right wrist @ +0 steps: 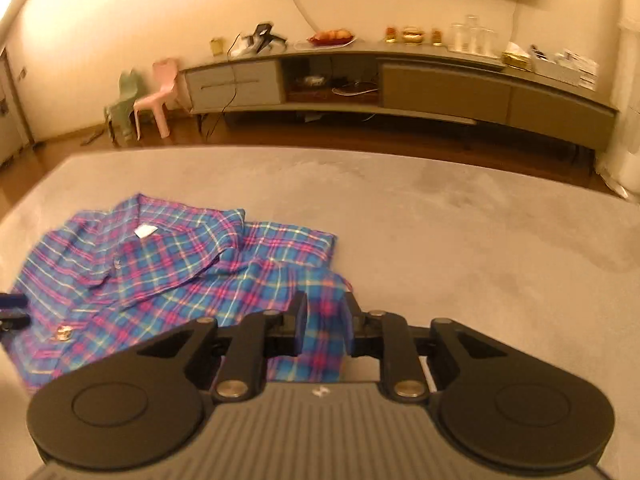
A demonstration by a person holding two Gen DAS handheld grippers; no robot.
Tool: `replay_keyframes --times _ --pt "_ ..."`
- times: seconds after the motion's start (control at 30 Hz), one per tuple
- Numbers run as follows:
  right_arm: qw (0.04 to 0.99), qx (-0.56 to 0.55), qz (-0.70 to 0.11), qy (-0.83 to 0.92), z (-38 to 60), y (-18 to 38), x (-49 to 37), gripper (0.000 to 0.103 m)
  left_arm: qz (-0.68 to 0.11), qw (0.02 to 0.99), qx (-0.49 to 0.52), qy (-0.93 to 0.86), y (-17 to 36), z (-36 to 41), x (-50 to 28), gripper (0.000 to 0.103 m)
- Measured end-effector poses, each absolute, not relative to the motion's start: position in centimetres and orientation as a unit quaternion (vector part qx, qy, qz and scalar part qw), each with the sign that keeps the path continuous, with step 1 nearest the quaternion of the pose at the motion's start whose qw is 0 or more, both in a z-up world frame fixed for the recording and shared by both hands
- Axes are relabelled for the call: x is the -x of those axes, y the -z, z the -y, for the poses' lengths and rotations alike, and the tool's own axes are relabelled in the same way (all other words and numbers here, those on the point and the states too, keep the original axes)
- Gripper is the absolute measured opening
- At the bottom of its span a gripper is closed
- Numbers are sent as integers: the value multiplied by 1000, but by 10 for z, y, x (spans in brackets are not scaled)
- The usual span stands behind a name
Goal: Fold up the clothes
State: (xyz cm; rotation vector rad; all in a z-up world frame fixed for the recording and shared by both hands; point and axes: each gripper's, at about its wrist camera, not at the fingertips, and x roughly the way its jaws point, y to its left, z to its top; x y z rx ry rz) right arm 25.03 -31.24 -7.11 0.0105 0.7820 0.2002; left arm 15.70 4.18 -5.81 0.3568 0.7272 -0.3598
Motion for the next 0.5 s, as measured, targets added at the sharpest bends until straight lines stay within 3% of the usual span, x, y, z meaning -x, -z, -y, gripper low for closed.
replay_keyframes --times 0.1,0.13,0.23,0.3,0.5 --pt "921 20 -379 -85 307 76 -252 23 -353 903 -163 181 57 -49 -165 30" --pt "922 29 -378 -80 306 77 -252 31 -354 904 -159 180 57 -51 -166 30" --pt "922 54 -377 -67 300 82 -254 29 -358 904 -153 180 56 -52 -169 31" --pt "922 71 -375 -59 297 85 -255 17 -360 905 -148 172 55 -52 -170 36" --pt "913 54 -383 -130 293 61 -198 18 -357 911 -132 161 56 -62 -170 49"
